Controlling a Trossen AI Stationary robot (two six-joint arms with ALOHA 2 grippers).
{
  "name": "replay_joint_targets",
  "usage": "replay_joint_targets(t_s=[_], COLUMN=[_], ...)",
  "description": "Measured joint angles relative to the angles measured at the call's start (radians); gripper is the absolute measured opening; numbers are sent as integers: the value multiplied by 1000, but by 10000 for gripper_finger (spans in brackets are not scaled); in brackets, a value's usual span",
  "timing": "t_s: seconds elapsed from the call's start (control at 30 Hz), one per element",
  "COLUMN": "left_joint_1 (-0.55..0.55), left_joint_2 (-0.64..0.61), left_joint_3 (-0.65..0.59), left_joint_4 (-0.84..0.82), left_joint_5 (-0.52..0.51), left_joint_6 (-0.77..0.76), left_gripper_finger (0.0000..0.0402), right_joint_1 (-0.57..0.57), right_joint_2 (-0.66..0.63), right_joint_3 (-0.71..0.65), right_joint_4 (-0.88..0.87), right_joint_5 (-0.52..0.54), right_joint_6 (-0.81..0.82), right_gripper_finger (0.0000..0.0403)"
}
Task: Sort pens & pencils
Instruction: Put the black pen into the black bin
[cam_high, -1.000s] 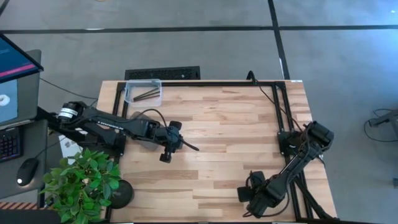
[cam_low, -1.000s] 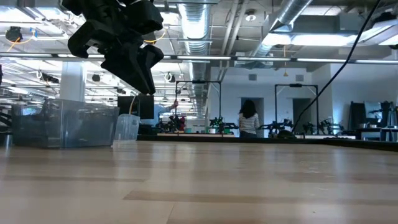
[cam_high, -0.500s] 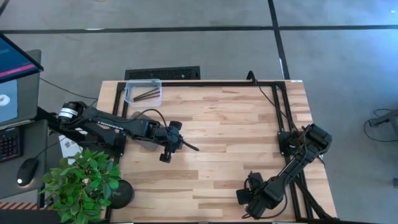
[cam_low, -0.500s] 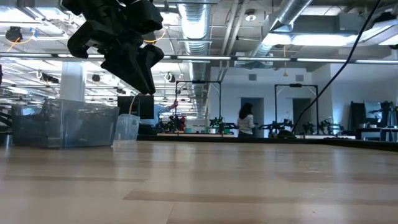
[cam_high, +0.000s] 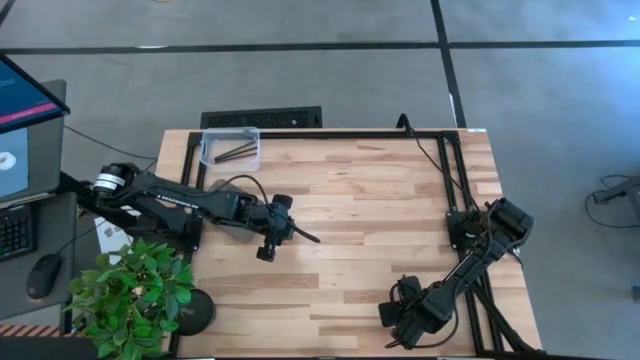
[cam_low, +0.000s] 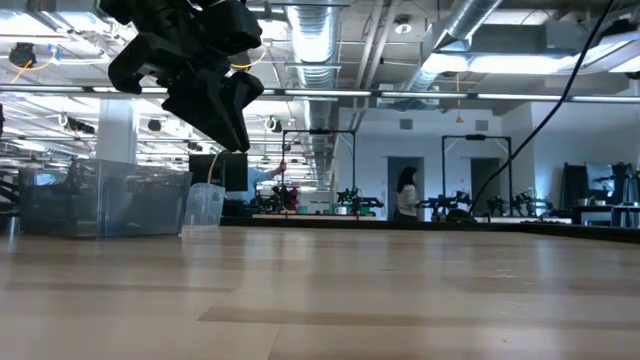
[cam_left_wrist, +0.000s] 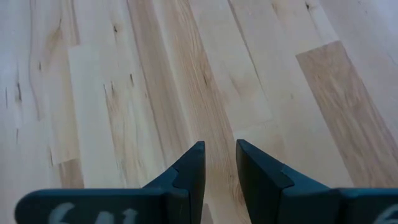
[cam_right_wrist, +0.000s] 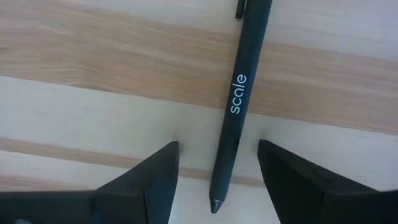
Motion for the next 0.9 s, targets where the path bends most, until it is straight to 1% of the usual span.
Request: replay_joint_targets(t_s=[0.13,0.3,0.43,0.53,0.67,0.9], left_joint_1=[0,0,0,0,0,0], left_joint_2=[0,0,0,0,0,0], left_joint_3=[0,0,0,0,0,0], left_joint_4=[0,0,0,0,0,-3], left_joint_5=[0,0,0,0,0,0], left_joint_6=[0,0,0,0,0,1], left_gripper_finger=[82,82,82,82,82,82], right_joint_1=[0,-7,-11,-17,-23,-40], right_joint_2=[0,1,2,2,2,2], right_joint_3=[-1,-1,0,0,0,0], right_joint_4=[4,12,11,10,6,-2], right_joint_5=[-22,-31,1,-1,-4,-8], right_joint_6=[4,-2,-13,-69,-123,-196], right_gripper_finger=[213,151,102,75,57,56])
